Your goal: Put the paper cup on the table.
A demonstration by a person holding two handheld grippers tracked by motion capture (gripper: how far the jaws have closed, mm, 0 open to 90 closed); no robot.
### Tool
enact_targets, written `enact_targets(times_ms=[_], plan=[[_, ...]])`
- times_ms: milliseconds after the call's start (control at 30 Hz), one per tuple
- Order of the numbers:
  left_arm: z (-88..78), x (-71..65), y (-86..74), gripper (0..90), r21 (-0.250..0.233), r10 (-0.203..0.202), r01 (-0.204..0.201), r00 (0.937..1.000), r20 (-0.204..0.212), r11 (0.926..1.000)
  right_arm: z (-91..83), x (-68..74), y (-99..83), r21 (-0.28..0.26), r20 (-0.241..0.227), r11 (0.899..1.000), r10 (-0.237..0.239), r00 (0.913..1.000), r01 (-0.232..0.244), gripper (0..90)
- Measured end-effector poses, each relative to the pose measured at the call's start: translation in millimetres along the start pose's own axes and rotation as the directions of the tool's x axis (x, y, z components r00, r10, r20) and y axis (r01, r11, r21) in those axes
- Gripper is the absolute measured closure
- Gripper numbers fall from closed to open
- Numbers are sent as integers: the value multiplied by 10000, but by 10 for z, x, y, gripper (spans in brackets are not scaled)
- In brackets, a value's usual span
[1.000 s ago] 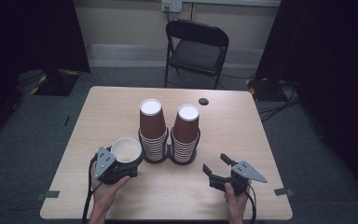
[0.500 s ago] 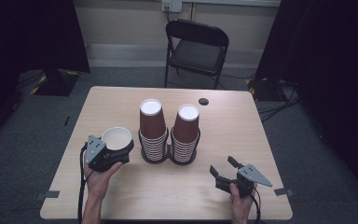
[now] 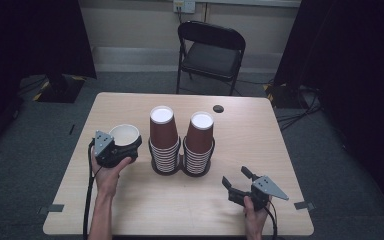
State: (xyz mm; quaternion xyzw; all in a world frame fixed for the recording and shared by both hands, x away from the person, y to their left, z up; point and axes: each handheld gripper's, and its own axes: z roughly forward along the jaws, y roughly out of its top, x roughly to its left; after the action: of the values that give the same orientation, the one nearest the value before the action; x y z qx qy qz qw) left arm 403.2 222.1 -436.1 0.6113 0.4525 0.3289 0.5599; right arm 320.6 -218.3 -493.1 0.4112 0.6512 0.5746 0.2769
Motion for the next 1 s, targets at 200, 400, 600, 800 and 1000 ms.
enact_targets(times_ms=[200, 400, 600, 800, 1000], plan=[[172, 30, -47, 72, 437, 262, -261, 9997, -13, 9987, 14, 2, -20, 204, -86, 9998, -67, 9999, 69, 143], [308, 66, -104, 67, 739, 176, -181, 9998, 67, 9971, 0, 6, -25, 93, -127, 9998, -153, 9998, 154, 142], [419, 86, -193, 67, 1085, 144, -146, 9999, 27, 9940, -1, 7, -26, 89, -121, 9999, -147, 9998, 148, 142], [450, 104, -242, 67, 1425, 257, -263, 9997, 61, 9894, 1, 7, -25, 105, -135, 9998, -170, 9998, 171, 142], [454, 81, -276, 64, 1633, 385, -387, 9992, 42, 9858, 1, 8, -25, 106, -113, 9998, -176, 9998, 177, 143]])
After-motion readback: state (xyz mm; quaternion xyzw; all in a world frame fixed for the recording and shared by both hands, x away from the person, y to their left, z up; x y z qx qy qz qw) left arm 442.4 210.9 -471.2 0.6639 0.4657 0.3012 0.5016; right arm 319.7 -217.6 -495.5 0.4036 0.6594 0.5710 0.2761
